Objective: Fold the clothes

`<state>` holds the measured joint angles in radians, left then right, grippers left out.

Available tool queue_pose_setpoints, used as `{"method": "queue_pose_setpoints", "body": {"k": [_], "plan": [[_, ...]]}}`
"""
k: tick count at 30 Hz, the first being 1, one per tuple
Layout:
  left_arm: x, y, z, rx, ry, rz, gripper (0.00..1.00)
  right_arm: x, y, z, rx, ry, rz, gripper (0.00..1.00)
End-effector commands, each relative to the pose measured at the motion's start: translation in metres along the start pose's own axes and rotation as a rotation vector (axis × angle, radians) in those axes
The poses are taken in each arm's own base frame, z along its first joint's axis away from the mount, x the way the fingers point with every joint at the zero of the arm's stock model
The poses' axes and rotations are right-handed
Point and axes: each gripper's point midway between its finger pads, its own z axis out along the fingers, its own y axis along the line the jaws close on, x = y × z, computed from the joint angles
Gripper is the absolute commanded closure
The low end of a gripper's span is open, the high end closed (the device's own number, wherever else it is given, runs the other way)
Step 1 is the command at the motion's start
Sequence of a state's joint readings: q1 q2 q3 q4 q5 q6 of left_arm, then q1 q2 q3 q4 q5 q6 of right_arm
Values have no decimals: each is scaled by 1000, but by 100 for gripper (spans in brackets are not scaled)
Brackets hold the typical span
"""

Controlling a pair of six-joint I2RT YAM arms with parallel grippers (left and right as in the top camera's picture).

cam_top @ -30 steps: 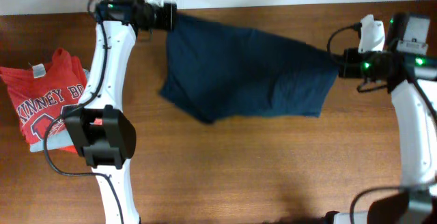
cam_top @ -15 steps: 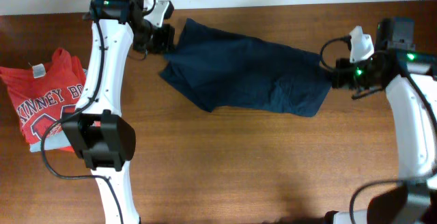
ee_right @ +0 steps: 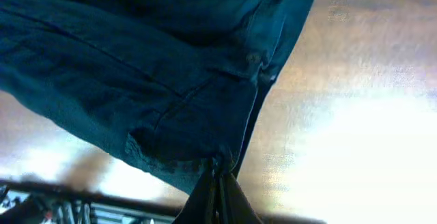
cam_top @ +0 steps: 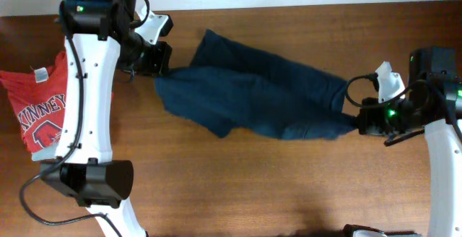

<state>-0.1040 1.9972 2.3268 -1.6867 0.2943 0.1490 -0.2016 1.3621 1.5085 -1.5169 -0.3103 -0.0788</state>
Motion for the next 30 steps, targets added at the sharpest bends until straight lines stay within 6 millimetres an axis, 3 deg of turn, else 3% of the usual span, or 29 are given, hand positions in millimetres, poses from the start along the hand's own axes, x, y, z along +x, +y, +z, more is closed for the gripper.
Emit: {"method": "queue_pose_setpoints", "body": {"k": [1, 6, 14, 20, 30], "plan": [[5, 0, -9, -21, -13, -5, 100, 2, -1, 1, 10, 17, 4, 96], [-12, 4, -7, -33, -74, 21, 100, -12, -13, 5, 70, -14, -5, 96], [-73, -6, 11, -48, -279, 133, 99, -37, -31, 19, 134, -42, -7, 96], [-89, -10, 44, -47, -317, 175, 99, -53, -46, 44, 164, -10, 30, 96], [-114, 7, 85, -84, -406, 194, 98, -84, -77, 68, 282, -48, 108, 96]]}}
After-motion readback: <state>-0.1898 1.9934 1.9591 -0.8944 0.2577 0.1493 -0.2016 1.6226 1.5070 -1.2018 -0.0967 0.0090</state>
